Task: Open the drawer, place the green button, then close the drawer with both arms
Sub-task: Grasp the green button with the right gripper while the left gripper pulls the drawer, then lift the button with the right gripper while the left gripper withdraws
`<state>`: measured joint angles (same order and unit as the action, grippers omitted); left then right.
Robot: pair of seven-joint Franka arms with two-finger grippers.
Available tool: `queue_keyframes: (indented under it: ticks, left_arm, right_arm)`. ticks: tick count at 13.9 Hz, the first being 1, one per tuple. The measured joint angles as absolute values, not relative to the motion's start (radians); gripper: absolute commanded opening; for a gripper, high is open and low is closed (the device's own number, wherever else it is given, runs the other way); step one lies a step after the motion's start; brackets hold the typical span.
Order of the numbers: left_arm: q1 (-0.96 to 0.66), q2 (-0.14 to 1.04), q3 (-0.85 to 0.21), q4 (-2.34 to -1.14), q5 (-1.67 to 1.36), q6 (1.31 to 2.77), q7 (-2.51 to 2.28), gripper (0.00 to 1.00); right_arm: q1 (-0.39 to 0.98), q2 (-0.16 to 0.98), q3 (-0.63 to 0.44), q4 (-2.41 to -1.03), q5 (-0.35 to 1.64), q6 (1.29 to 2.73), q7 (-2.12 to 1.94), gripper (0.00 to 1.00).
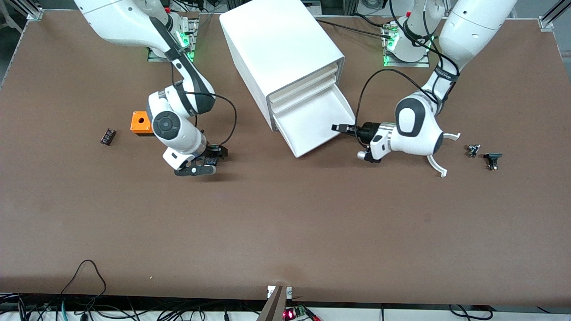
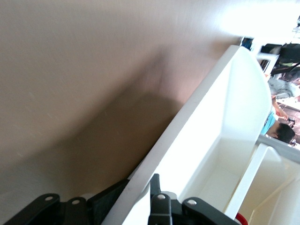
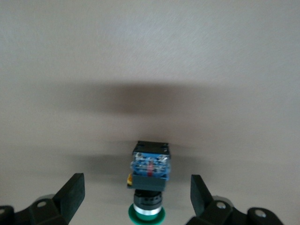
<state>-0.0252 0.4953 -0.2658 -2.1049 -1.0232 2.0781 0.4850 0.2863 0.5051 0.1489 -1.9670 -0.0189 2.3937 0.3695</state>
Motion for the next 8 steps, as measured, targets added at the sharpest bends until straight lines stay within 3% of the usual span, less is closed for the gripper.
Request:
queue_keyframes:
  ticks: [6,7,8]
  left_arm:
    - [0.056,0.410,-0.229,-2.059,-0.918,2.172,0.477,1.00]
    - [0.068,0.368,-0.214,-2.047,-0.840,2.186,0.475,1.00]
    - [0.086,0.318,-0.202,-2.032,-0.753,2.196,0.469,1.00]
  right_arm:
    - [0.291,0.553,0.139,-1.965,-0.019,2.400,0.397,1.00]
    - [0.291,0.561,0.138,-1.965,-0.019,2.400,0.401,0.94]
    - [0.291,0.568,0.138,-1.965,-0.019,2.400,0.401,0.79]
